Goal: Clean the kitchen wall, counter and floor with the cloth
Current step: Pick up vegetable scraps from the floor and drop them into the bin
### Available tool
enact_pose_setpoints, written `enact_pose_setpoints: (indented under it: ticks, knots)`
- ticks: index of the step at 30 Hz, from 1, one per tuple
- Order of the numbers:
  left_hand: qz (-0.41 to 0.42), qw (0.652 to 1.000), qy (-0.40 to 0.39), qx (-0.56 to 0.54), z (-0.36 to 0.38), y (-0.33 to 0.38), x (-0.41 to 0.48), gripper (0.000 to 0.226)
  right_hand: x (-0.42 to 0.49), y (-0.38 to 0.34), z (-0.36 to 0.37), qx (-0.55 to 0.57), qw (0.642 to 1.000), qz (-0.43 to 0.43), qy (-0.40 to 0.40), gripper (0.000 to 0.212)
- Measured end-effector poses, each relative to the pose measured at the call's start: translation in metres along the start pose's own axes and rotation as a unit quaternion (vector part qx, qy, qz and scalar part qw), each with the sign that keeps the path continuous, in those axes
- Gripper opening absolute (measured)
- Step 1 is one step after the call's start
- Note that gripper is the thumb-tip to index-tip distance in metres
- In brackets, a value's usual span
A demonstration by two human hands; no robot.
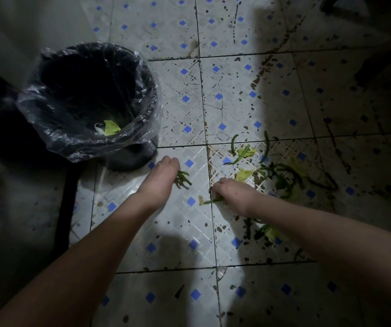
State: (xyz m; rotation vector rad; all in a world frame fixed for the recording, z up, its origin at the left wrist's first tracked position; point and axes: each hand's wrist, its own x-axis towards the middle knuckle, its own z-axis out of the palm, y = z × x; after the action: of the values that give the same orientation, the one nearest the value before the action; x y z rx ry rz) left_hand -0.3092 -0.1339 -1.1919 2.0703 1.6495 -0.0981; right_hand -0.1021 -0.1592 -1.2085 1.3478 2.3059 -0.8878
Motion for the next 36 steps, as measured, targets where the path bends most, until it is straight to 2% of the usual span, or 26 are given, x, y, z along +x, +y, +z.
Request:
enact_pose_setpoints:
  ticks: [8, 17, 23, 30, 33, 36]
  knots:
    - [0.013, 1.000, 0.003, 0.016, -0.006, 0.001, -0.007, 0.030, -0.004, 0.009, -0.017, -0.016, 0.998, 0.046, 0.048, 0.026]
    - [0.033, 0.999, 0.024, 0.026, -0.036, 0.020, -0.020, 0.033, -0.013, 0.001, -0.059, -0.029, 0.987, 0.041, 0.153, 0.017]
    - [0.060, 0.995, 0.075, 0.028, -0.066, 0.035, -0.036, 0.039, -0.027, -0.005, -0.087, -0.049, 0.981, 0.031, 0.187, 0.019]
    - [0.096, 0.981, 0.169, 0.016, -0.126, 0.045, -0.043, 0.028, -0.045, -0.012, -0.116, -0.060, 0.968, 0.033, 0.240, 0.016]
    - [0.089, 0.973, 0.214, 0.019, -0.158, 0.037, -0.043, 0.021, -0.048, -0.018, -0.122, -0.059, 0.966, 0.039, 0.249, 0.017]
    - [0.056, 0.969, 0.237, 0.036, -0.184, 0.025, -0.045, 0.026, -0.046, -0.024, -0.130, -0.059, 0.962, 0.037, 0.264, 0.013]
